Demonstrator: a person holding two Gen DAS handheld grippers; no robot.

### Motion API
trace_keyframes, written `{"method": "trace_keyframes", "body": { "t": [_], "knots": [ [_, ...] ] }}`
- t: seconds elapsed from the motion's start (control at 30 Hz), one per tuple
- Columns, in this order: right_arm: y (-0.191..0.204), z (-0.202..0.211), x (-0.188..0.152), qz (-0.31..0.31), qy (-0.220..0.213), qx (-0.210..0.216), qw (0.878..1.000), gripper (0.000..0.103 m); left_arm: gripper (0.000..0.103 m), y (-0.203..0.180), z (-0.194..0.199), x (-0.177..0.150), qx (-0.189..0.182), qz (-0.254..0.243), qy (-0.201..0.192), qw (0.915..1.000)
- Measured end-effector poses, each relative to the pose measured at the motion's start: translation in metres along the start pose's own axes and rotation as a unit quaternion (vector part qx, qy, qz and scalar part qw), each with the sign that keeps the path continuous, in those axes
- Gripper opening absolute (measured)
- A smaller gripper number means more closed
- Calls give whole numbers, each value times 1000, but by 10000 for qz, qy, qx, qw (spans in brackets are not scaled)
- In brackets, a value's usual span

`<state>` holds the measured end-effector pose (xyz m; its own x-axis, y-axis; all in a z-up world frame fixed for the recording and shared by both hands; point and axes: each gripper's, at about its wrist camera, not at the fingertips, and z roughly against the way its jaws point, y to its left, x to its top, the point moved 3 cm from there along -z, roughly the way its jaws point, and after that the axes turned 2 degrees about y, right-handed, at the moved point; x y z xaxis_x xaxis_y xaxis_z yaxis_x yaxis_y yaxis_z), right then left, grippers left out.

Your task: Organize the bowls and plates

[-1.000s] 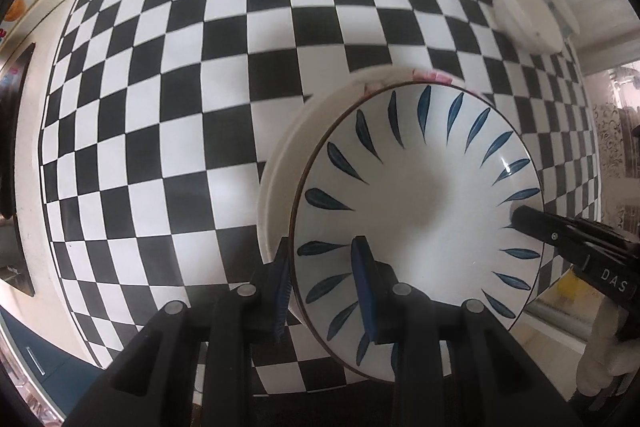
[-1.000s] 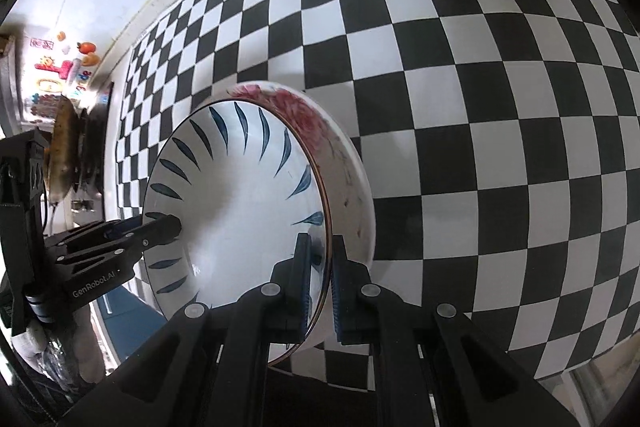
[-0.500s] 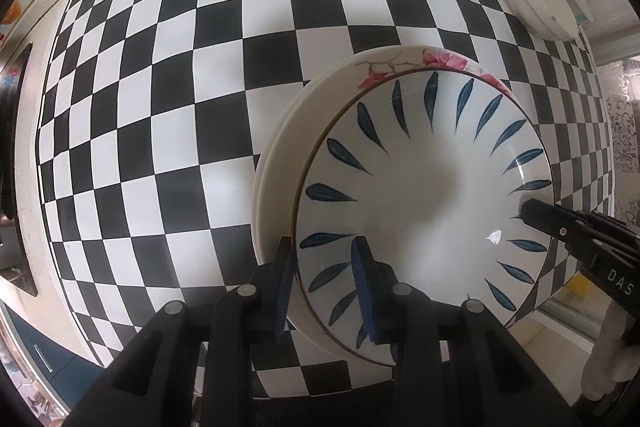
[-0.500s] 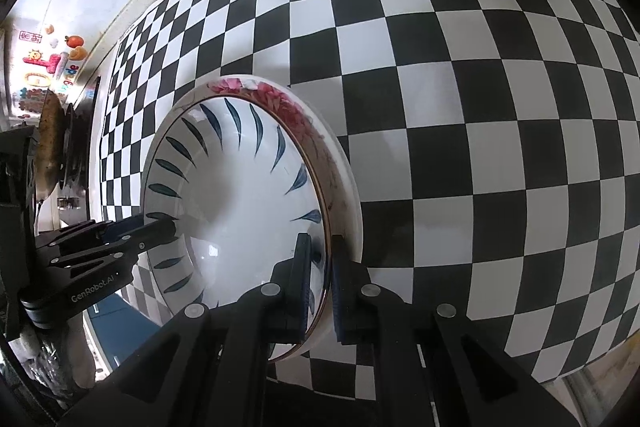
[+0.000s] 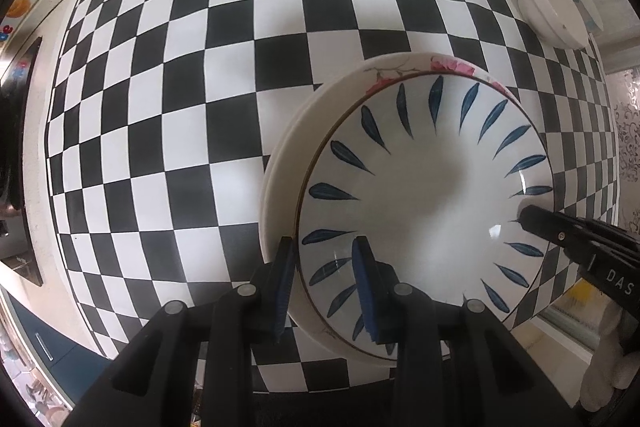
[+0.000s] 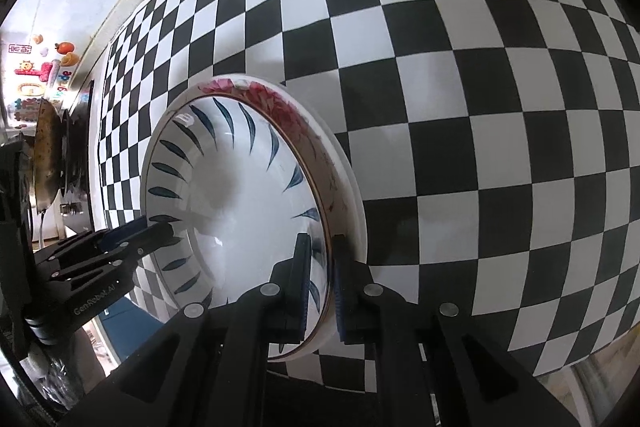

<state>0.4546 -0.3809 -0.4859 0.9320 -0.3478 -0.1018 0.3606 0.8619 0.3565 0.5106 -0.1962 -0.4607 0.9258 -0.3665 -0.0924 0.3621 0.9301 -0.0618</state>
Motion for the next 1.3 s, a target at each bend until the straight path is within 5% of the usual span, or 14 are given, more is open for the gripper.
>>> {"method": "trace_keyframes", "body": {
  "t": [0.8,0.87,0.93,0.97,1.07,1.13,1.3],
  "knots": [
    [23,26,-4,477,-95,-236,9985,31,33,8,48,-14,85,335,-505,9981],
    [29,37,-8,609,-227,-420,9970,44,47,7,59,-18,60,354,-633,9973],
    [35,48,-12,732,-360,-591,9949,89,61,6,74,-21,119,391,-793,9960],
    [38,56,-15,791,-462,-652,9937,96,70,6,83,-24,113,421,-910,9949],
    [48,84,-26,875,-777,-816,9898,99,77,2,105,-32,181,417,-1208,9916],
    [53,102,-33,863,-983,-915,9872,99,91,-1,122,-39,251,395,-1366,9895],
    [65,147,-54,866,-1427,-1112,9797,99,91,-4,159,-58,298,484,-1706,9837]
  ]
}}
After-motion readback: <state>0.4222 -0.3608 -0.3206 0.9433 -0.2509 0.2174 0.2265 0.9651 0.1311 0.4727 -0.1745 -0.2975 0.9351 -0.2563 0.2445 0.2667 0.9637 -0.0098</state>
